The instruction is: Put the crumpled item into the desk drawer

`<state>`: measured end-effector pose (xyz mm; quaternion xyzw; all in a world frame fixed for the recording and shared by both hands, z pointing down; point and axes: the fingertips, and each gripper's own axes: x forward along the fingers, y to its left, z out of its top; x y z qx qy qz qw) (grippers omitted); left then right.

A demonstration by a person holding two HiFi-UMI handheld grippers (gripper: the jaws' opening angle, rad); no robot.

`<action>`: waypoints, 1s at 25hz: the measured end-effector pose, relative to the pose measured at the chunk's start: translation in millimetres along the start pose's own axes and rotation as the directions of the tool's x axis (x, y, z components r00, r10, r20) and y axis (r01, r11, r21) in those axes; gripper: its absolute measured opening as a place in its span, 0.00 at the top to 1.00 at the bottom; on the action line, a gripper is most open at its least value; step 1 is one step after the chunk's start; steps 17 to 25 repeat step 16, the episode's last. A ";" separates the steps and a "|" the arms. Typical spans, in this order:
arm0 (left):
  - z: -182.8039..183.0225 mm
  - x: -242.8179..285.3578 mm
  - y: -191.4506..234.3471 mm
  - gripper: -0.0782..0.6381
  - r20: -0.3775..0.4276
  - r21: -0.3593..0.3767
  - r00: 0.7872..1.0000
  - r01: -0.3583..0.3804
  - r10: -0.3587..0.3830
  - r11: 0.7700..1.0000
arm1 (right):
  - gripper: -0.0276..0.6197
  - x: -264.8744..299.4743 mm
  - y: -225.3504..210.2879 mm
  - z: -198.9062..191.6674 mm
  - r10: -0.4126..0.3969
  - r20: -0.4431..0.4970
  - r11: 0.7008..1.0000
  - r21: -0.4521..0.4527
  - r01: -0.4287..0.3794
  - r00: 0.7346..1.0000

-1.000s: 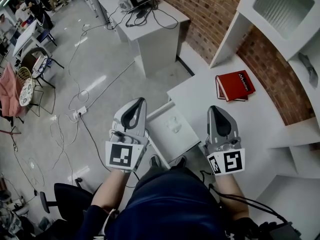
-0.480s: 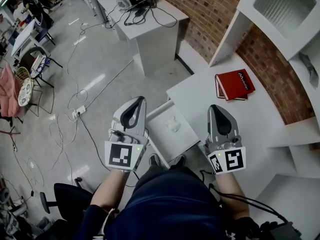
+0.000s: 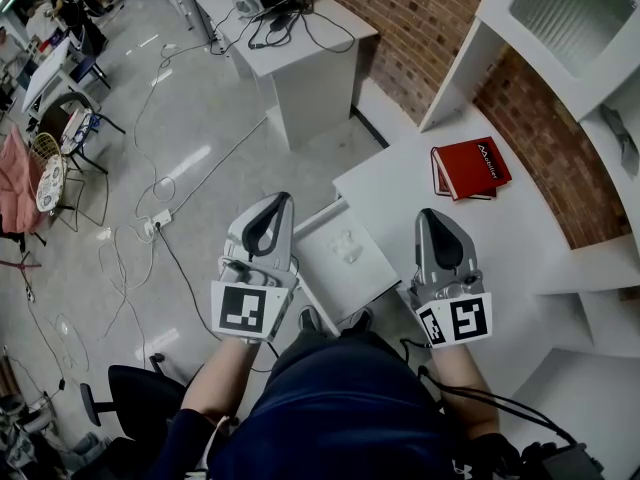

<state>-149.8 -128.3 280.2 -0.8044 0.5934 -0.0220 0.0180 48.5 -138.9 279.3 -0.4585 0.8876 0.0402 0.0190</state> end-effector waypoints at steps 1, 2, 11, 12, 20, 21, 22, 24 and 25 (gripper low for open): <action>-0.7 0.1 0.0 0.89 -0.002 -0.001 1.000 0.000 0.000 1.000 | 0.95 0.3 0.0 0.0 0.000 0.000 1.000 0.001 0.000 1.000; -1.3 0.2 0.2 0.89 -0.003 -0.003 1.000 0.000 0.000 1.000 | 0.95 0.6 0.0 0.0 -0.001 0.000 1.000 0.002 0.001 1.000; -7.8 2.7 1.8 0.89 -0.019 -0.004 1.000 -0.008 0.008 1.000 | 0.95 1.4 -3.5 -6.3 -0.003 -0.008 1.000 0.015 0.003 1.000; -8.5 3.7 1.3 0.89 -0.020 -0.004 1.000 -0.009 0.009 1.000 | 0.95 1.5 -4.6 -7.0 -0.002 -0.009 1.000 0.015 0.002 1.000; -11.1 7.2 -2.3 0.89 -0.025 -0.005 1.000 -0.010 0.010 1.000 | 0.95 1.7 -8.9 -9.0 0.001 -0.010 1.000 0.018 -0.001 1.000; -11.1 7.2 -2.3 0.89 -0.025 -0.005 1.000 -0.010 0.010 1.000 | 0.95 1.7 -8.9 -9.0 0.001 -0.010 1.000 0.018 -0.001 1.000; -11.1 7.2 -2.3 0.89 -0.025 -0.005 1.000 -0.010 0.010 1.000 | 0.95 1.7 -8.9 -9.0 0.001 -0.010 1.000 0.018 -0.001 1.000; -11.1 7.2 -2.3 0.89 -0.025 -0.005 1.000 -0.010 0.010 1.000 | 0.95 1.7 -8.9 -9.0 0.001 -0.010 1.000 0.018 -0.001 1.000; -11.1 7.2 -2.3 0.89 -0.025 -0.005 1.000 -0.010 0.010 1.000 | 0.95 1.7 -8.9 -9.0 0.001 -0.010 1.000 0.018 -0.001 1.000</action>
